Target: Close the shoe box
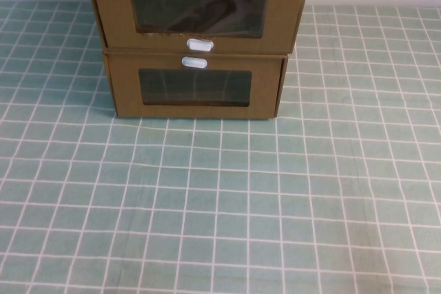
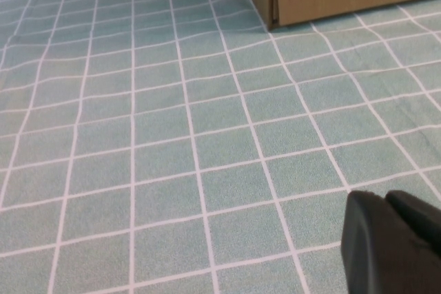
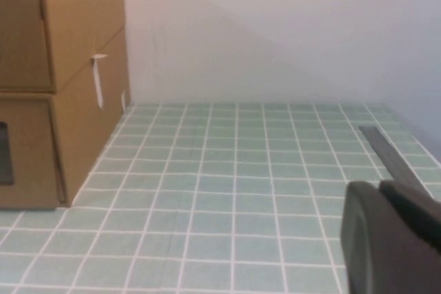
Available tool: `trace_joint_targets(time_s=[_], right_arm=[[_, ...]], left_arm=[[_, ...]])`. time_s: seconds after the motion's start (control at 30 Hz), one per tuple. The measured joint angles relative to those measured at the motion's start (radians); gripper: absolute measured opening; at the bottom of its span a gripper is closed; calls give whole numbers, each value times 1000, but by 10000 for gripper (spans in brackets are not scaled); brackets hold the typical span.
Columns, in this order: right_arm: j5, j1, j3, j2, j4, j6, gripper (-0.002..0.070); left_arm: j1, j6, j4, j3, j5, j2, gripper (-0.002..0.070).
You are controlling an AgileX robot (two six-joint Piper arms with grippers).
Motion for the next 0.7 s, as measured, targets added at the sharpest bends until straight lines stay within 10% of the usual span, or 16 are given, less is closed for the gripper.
trace_joint_targets(time_s=[0.7], right_arm=[[236,-71,116,-67,-6,-4,-14]], left_arm=[[0,2,0,0,0,0,-5]])
